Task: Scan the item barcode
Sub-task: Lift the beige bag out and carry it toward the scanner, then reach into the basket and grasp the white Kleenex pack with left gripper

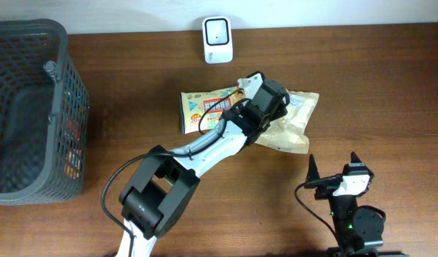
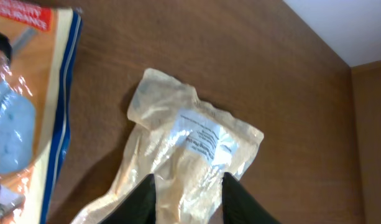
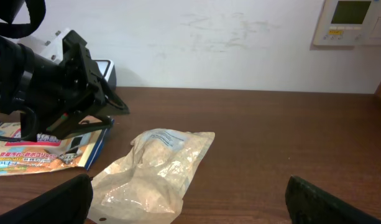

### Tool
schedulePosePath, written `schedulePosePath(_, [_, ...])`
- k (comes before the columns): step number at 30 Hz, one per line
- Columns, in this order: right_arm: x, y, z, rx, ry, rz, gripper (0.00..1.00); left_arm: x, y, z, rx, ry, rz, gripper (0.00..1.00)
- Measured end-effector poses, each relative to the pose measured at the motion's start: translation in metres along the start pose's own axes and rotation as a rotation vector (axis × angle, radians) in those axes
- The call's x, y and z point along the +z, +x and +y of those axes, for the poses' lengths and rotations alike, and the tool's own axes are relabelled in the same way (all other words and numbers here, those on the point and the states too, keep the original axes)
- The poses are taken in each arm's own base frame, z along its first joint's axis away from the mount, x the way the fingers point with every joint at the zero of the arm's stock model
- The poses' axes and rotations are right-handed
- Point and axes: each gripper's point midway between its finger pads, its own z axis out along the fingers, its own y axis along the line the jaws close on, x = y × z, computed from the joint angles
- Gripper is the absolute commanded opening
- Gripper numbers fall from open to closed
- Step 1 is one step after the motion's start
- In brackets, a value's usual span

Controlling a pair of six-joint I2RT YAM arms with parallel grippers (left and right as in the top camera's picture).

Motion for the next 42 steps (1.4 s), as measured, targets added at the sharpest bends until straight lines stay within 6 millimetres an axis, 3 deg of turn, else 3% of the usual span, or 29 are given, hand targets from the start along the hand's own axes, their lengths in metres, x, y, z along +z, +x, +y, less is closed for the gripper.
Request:
schedulePosePath(6, [0.0,0.0,0.0,0.0,0.0,0.0,0.99,-0.002,-0.018,0.003,0.131,-0.001,-0.04,0.41])
schedulePosePath(7, [0.0,0.0,0.0,0.0,0.0,0.0,0.99,-0.004,-0.022,0.003,0.155,-0.003,-0.044,0.57])
schedulePosePath(8, [0.0,0.0,0.0,0.0,0.0,0.0,0.99,-0.017,-0.034,0.0,0.229,-0.004,-0.056,0.65])
schedulePosePath(9, [0.0,0.0,0.0,0.0,0.0,0.0,0.99,-0.027,-0.043,-0.004,0.274,0.0,-0.068,0.67])
schedulePosePath(11, [0.0,0.0,0.0,0.0,0.0,0.0,0.99,-0.061,-0.06,-0.01,0.377,-0.006,-0.069,0.75])
schedulePosePath(13, [0.0,0.0,0.0,0.0,0.0,0.0,0.99,-0.111,-0.083,-0.022,0.474,0.006,-0.103,0.82])
schedulePosePath(15, [0.0,0.0,0.0,0.0,0.0,0.0,0.99,-0.19,-0.114,-0.032,0.562,0.023,-0.169,0.92])
schedulePosePath(16, [0.0,0.0,0.0,0.001,0.0,0.0,0.99,-0.216,-0.122,-0.028,0.578,0.011,-0.18,0.95])
schedulePosePath(18, [0.0,0.0,0.0,0.0,0.0,0.0,0.99,-0.263,-0.14,-0.007,0.584,-0.036,-0.204,1.0])
schedulePosePath(20, [0.0,0.0,0.0,0.0,0.0,0.0,0.99,-0.316,-0.168,0.036,0.536,-0.136,-0.254,0.99])
schedulePosePath(22, [0.0,0.0,0.0,0.0,0.0,0.0,0.99,-0.348,-0.187,0.065,0.483,-0.207,-0.304,0.99])
schedulePosePath(25, [0.0,0.0,0.0,0.0,0.0,0.0,0.99,-0.418,-0.22,0.125,0.349,-0.359,-0.446,0.98])
schedulePosePath(28, [0.0,0.0,0.0,0.0,0.0,0.0,0.99,-0.49,-0.237,0.18,0.226,-0.536,-0.602,0.9])
schedulePosePath(31, [0.0,0.0,0.0,0.0,0.0,0.0,0.99,-0.538,-0.243,0.219,0.143,-0.693,-0.696,0.9])
schedulePosePath(32, [0.0,0.0,0.0,0.001,0.0,0.0,0.99,-0.543,-0.244,0.227,0.129,-0.72,-0.7,0.88])
schedulePosePath(34, [0.0,0.0,0.0,0.0,0.0,0.0,0.98,-0.545,-0.253,0.244,0.1,-0.758,-0.699,0.7])
schedulePosePath(35, [0.0,0.0,0.0,0.0,0.0,0.0,0.99,-0.542,-0.259,0.256,0.082,-0.775,-0.685,0.69])
schedulePosePath(36, [0.0,0.0,0.0,0.0,0.0,0.0,0.99,-0.536,-0.263,0.265,0.068,-0.78,-0.667,0.74])
schedulePosePath(38, [0.0,0.0,0.0,0.0,0.0,0.0,0.99,-0.504,-0.271,0.293,0.055,-0.769,-0.547,0.82])
schedulePosePath(42, [0.0,0.0,0.0,0.0,0.0,0.0,0.99,-0.441,-0.269,0.344,-0.002,-0.759,-0.27,0.8])
